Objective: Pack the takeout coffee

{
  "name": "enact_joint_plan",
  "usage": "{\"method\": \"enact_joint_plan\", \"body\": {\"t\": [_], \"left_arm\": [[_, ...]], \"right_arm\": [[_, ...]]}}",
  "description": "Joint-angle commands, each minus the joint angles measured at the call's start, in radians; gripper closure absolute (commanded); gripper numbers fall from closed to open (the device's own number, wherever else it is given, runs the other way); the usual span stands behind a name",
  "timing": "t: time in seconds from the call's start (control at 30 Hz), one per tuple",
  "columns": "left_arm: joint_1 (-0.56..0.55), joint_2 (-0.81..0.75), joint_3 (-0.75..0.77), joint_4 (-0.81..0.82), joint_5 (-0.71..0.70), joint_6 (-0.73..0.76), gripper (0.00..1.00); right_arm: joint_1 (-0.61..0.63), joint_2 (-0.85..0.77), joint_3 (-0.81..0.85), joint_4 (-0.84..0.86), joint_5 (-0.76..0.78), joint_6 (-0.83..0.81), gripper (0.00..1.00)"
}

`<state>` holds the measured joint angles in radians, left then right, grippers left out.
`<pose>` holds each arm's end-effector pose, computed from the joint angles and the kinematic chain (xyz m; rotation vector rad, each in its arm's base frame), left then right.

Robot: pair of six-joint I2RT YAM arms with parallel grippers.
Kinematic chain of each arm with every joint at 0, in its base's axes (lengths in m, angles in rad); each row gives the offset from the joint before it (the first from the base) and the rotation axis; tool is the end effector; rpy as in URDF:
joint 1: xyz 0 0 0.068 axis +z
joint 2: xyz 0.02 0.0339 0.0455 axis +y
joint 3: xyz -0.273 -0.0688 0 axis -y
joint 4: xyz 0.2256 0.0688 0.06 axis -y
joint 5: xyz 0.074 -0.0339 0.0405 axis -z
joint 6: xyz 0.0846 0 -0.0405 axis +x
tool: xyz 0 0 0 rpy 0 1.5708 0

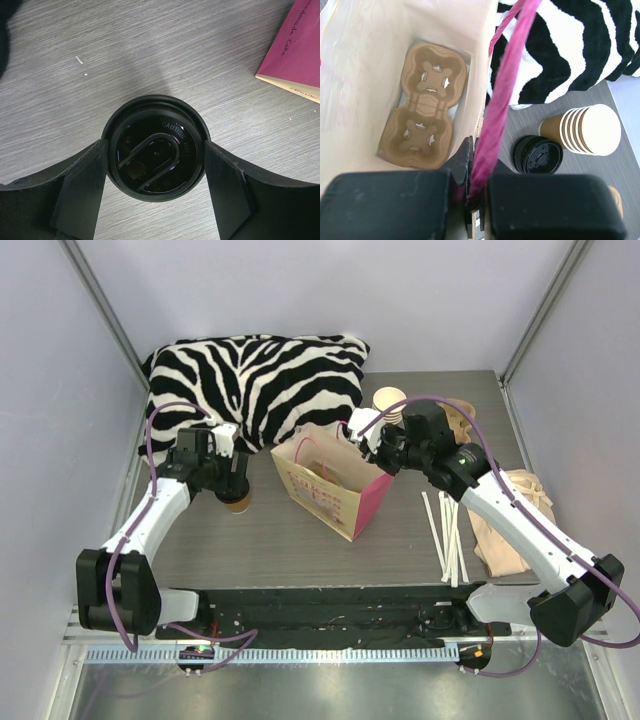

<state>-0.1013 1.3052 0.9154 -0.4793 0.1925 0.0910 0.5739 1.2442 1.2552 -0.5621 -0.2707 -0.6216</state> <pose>0.2781 -0.0445 0.2268 0.3189 2.4116 -0.2393 0.2311 0.1764 0.3531 -1.3166 1.6491 0.2584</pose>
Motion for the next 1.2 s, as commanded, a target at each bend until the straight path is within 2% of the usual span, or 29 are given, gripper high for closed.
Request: {"method": "enact_joint_plan", "body": {"t": [0.0,0.67,1.17], "left_arm": [[0.005,-0.017,-0.023,0.031,0.005,0.015,0.22],[0.005,-0.072,-0.009,-0.008,0.002,-0.011,0.16],[0.0,-0.021,-0.003,0.007,-0.008,-0.002,0.18]], "right_arm": [[0.0,0.006,0.052,0.005,0.011,0.016,0.99],[0.0,0.014,0.052,0.004,0.004,0.019,0.99],[0.0,0.015,0.052,0.007,-0.001,0.017,0.99]]}}
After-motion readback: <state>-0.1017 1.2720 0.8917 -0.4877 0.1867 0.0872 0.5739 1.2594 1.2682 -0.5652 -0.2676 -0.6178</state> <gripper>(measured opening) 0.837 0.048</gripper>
